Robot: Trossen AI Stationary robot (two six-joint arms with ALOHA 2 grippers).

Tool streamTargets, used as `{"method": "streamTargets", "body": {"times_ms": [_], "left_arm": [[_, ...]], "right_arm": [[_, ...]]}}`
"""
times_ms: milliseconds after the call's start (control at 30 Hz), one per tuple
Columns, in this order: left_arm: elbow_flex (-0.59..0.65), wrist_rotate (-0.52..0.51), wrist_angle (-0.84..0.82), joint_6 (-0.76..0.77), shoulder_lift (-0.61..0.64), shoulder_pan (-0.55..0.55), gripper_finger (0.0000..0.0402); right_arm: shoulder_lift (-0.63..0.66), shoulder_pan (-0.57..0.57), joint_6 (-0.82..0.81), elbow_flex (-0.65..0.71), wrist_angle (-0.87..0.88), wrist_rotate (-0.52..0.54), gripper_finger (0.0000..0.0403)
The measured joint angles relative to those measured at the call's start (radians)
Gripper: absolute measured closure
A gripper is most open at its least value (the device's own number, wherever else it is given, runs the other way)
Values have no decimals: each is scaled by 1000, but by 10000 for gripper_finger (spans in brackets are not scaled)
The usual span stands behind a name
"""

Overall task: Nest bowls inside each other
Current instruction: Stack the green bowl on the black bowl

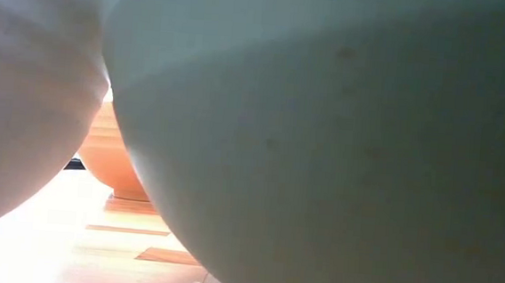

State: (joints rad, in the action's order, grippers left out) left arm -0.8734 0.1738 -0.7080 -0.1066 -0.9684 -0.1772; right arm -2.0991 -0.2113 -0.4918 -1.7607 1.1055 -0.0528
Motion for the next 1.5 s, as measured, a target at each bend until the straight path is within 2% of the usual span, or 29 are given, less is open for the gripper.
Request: {"method": "streamTargets", "body": {"times_ms": [233, 467, 633, 733, 900, 967, 1100, 1200, 1367, 1467, 1500], "left_arm": [[0, -2, 0, -6, 0, 0, 258], [0, -2, -2, -13, 0, 0, 258], [0, -8, -1, -28, 0, 0, 258], [0, -23, 9, -29, 0, 0, 258], [0, -23, 18, -29, 0, 0, 258], [0, -23, 18, -29, 0, 0, 258], [0, -23, 18, -27, 0, 0, 258], [0, -23, 19, -13, 0, -1, 258], [0, -23, 18, -2, 0, -1, 258], [0, -23, 18, 8, 0, -1, 258], [0, -23, 18, 14, 0, -1, 258]], "right_arm": [[0, 1, 14, 0, -26, -28, 186], [0, 11, -24, 100, -103, -55, 195], [0, 28, -27, 105, -109, -56, 204], [0, 33, -31, 105, -113, -55, 242], [0, 34, -33, 103, -113, -53, 358], [0, 34, -34, 87, -104, -54, 387], [0, 17, -32, 6, -76, -52, 380], [0, -11, -27, -102, 3, -39, 391], [0, -34, -8, -374, 293, -13, 387], [0, 2, -31, -527, 473, 5, 392], [3, 22, -41, -556, 472, -1, 393]]}}
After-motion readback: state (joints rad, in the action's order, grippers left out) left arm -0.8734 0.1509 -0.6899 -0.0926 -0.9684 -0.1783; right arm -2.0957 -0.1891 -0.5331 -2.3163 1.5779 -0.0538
